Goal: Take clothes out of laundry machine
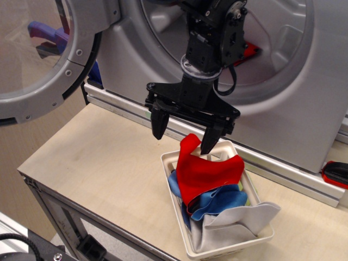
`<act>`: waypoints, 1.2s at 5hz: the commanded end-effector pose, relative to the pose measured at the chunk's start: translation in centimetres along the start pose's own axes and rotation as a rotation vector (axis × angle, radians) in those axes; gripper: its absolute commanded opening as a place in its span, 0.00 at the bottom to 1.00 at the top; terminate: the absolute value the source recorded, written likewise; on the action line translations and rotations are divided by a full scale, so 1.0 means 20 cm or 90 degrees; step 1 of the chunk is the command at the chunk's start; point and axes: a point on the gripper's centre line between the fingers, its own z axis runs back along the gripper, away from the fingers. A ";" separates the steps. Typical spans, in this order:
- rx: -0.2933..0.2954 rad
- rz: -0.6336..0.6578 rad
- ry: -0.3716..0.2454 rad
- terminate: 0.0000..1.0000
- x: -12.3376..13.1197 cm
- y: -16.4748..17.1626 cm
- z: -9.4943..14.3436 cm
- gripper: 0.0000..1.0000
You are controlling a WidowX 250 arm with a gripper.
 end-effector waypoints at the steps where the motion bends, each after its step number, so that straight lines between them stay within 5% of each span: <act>1: 0.000 0.000 0.000 0.00 0.00 0.00 0.00 1.00; 2: -0.033 0.011 -0.047 0.00 0.11 0.08 0.06 1.00; 5: -0.144 0.108 -0.305 0.00 0.37 0.18 0.21 1.00; 6: -0.130 0.115 -0.334 0.00 0.44 0.14 0.19 1.00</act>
